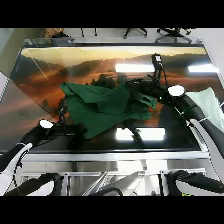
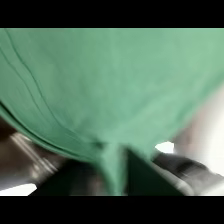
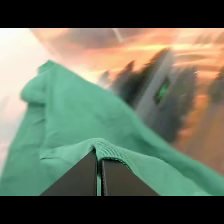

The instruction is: Fold the shirts.

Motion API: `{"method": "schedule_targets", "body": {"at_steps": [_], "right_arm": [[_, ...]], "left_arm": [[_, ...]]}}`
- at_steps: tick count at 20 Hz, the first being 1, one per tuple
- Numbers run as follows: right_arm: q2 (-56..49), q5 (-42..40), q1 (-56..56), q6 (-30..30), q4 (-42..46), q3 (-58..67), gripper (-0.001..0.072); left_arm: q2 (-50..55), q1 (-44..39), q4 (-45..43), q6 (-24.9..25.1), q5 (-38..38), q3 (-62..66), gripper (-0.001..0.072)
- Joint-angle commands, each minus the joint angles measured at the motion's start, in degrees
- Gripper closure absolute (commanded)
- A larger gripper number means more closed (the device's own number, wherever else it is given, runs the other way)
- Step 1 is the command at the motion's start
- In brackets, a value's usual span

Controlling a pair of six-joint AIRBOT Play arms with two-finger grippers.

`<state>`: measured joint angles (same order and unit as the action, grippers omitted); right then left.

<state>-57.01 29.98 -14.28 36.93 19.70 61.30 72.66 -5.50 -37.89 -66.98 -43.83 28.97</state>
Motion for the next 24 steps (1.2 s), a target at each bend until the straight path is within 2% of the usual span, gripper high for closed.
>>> {"method": "schedule_targets", "body": {"at_steps": [1, 2, 4, 6, 7, 9, 13, 18, 19, 20, 21, 24], "right_arm": [[-1.14, -2.69, 1.36, -3.41, 0.26, 0.74, 0.0694], [-1.11, -3.76, 1.97, -4.70, 0.26, 0.81, 0.0694], [-1.09, -6.84, 4.07, -7.02, 0.26, 1.79, 0.0694], [-1.11, -7.19, 7.96, -7.15, 0.24, 3.80, 0.0694], [-1.07, -6.58, 9.86, -7.13, 0.22, 4.76, 0.0694], [-0.96, -3.74, 13.27, -6.93, -0.57, 7.32, 0.0694], [-0.44, 0.33, 18.05, -6.88, -2.38, 14.95, 0.0694], [-3.61, 0.57, 19.19, -5.55, 1.53, 16.76, 0.0692], [-5.62, 1.29, 19.21, -3.26, 3.93, 16.76, 0.0656], [-7.93, 1.84, 19.21, -0.24, 6.27, 16.76, 0.0473], [-10.05, 2.62, 19.23, 2.93, 8.41, 16.76, 0.0380], [-14.10, 10.80, 20.72, 11.93, 15.41, 16.76, 0.0383]], "left_arm": [[-0.09, -2.82, 2.89, 2.21, 2.19, 1.11, 0.0690], [-0.11, -2.10, 2.36, 3.04, 0.42, 2.54, 0.0691], [-0.13, 1.55, -4.94, 2.27, -6.12, 6.93, 0.0692], [-0.15, 7.72, -15.17, -2.51, -14.58, 11.65, 0.0692], [-0.17, 11.06, -17.22, -2.95, -18.78, 13.81, 0.0692], [-1.84, 17.62, -17.20, -2.93, -23.82, 18.29, 0.0693], [-9.46, 25.86, -15.58, -2.91, -26.77, 29.44, 0.0693], [-10.01, 27.85, -16.06, -2.47, -30.12, 31.56, 0.0692], [-8.63, 27.32, -16.65, -2.45, -30.14, 30.03, 0.0692], [-6.95, 27.04, -16.57, -2.38, -30.05, 28.35, 0.0692], [-5.05, 26.62, -16.55, -2.12, -29.14, 26.49, 0.0692], [1.75, 25.53, -16.46, -0.13, -26.08, 21.99, 0.0692]]}}
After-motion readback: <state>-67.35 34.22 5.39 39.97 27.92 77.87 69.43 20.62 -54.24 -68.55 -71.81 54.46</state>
